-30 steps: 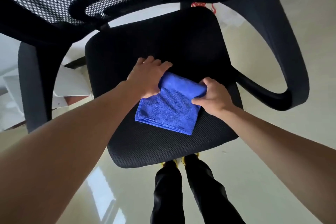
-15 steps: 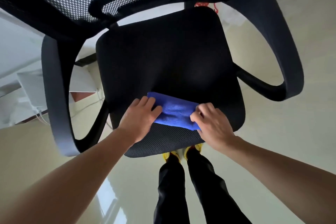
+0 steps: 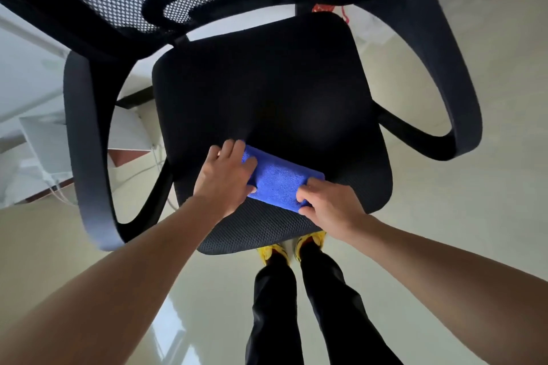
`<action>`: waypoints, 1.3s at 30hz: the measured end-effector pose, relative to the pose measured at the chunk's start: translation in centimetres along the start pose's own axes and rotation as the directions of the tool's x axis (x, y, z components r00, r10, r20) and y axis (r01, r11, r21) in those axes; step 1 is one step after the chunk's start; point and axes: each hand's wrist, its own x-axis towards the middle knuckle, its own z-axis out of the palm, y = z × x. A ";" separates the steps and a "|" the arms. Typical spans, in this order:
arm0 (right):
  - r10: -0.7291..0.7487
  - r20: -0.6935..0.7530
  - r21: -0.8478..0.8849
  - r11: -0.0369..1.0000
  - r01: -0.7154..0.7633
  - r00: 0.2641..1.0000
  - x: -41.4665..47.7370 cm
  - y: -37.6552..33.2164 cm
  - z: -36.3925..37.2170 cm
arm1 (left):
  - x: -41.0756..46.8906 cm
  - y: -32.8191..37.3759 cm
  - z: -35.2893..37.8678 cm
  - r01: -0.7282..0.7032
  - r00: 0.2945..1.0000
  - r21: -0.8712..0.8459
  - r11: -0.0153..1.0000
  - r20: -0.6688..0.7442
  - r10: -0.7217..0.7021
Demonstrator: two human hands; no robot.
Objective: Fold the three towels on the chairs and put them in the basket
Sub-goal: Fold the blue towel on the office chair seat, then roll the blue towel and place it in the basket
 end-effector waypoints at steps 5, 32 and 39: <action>0.088 -0.133 -0.119 0.987 -0.104 0.987 0.9 -0.3 -0.1 | 2.9 0.3 -0.8 -0.134 0.987 0.019 0.991 0.095 0.132; 0.596 -0.048 0.296 0.775 -0.558 0.802 -26.3 -2.5 -12.2 | -8.1 17.6 -16.8 -0.488 0.846 -0.168 0.857 0.152 0.512; 0.754 -0.185 0.405 0.643 -0.650 0.631 -40.9 1.1 -16.2 | -9.1 32.2 -25.2 -0.673 0.740 0.073 0.736 0.056 0.670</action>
